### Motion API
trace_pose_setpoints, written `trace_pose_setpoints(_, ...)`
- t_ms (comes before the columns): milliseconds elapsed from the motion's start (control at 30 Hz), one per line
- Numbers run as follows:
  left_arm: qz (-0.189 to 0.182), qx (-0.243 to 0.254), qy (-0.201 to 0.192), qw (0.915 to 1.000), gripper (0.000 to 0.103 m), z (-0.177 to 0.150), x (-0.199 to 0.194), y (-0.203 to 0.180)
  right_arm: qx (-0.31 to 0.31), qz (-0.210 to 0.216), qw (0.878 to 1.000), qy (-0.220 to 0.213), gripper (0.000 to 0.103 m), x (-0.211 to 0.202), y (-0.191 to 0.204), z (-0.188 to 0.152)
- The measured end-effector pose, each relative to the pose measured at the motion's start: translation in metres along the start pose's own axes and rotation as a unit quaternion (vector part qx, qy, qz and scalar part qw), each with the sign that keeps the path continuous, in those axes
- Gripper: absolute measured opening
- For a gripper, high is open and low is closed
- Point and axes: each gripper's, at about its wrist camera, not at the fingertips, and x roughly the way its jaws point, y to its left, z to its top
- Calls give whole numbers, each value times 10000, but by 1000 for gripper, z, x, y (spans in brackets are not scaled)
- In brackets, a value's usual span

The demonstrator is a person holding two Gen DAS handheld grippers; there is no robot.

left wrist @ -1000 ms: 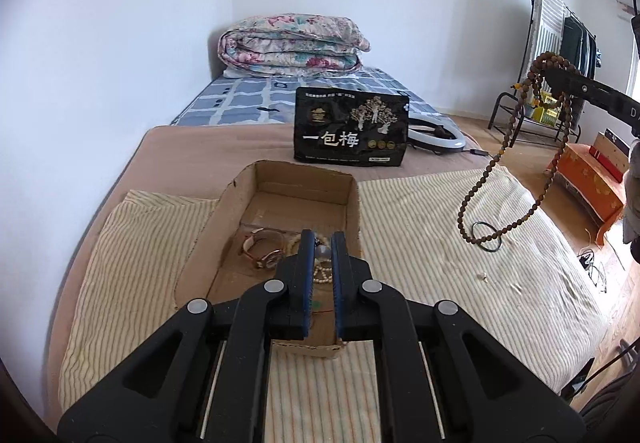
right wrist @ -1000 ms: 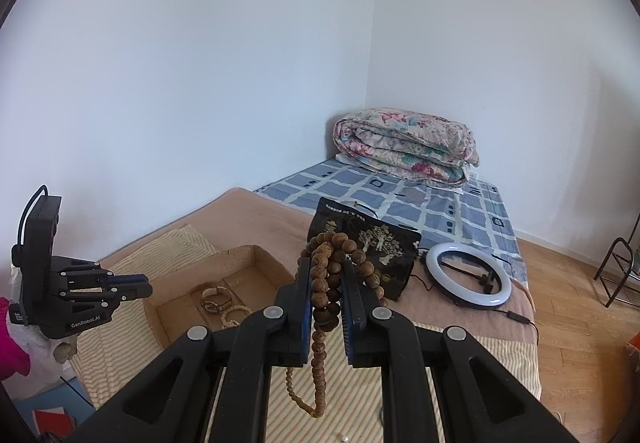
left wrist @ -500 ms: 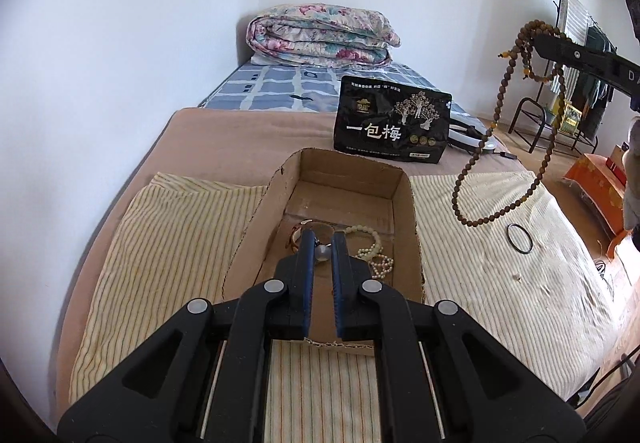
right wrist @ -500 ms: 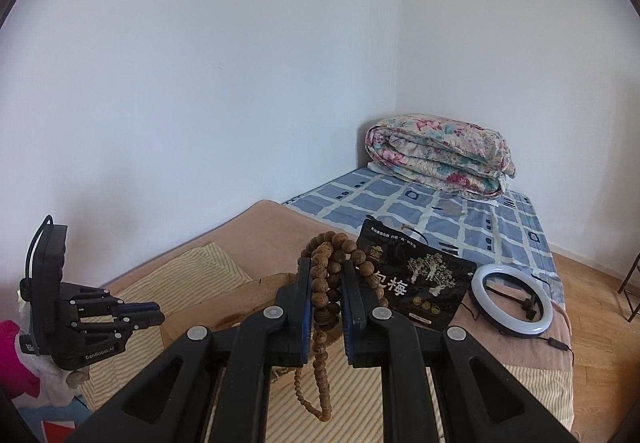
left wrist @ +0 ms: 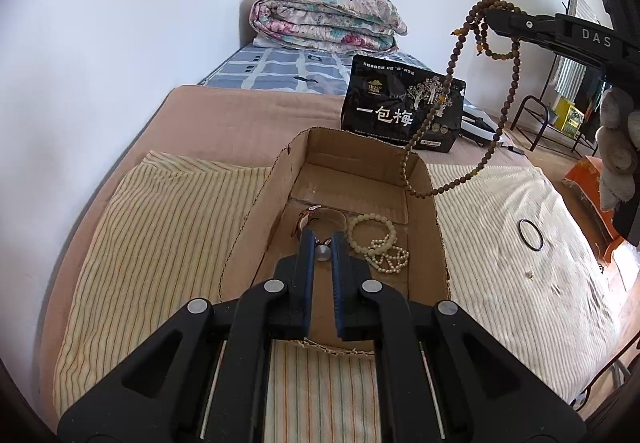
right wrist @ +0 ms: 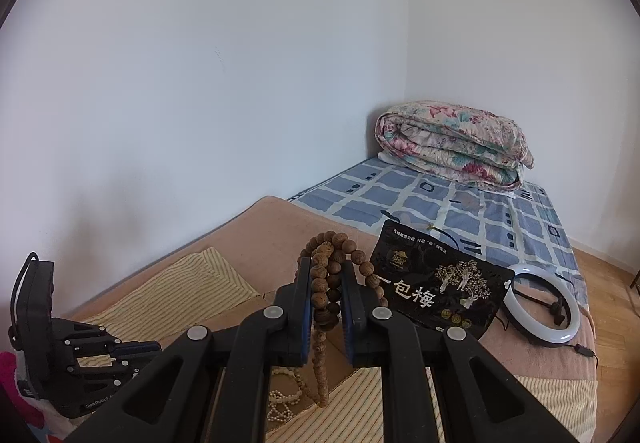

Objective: Organize jewelry
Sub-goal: 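Open the right tool to drop the bead strands while the left tool releases the pearl, then withdraw both open tools from the box toward the blue bangle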

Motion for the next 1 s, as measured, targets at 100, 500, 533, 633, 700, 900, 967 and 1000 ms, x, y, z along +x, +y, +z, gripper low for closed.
trace_pose_setpoints(100,-27,-13,54,10000,6,-1,6,2,56,-16,9999,84,10,15,-3,-3)
trace_pose_setpoints(500,-120,-2,190,9997,6,-2,23,-1,203,43,9988,451,10,61,-9,-20)
trace_pose_setpoints(533,-123,10,190,9997,6,-2,23,-2,204,61,9986,489,10,63,-9,-22)
trace_pose_setpoints(633,-120,53,197,9997,6,-1,25,-4,221,117,9976,640,11,72,-9,-29)
trace_pose_setpoints(700,-127,71,201,9997,6,-1,26,-6,290,142,9970,704,19,75,-10,-32)
trace_pose_setpoints(900,-56,48,190,9998,56,-3,28,-10,478,201,9960,726,78,73,-13,-38)
trace_pose_setpoints(967,-45,32,154,9999,57,-3,26,-10,503,167,9960,715,85,71,-14,-39)
trace_pose_setpoints(1000,-46,39,161,9999,57,-3,26,-10,529,168,9958,729,89,71,-14,-39)
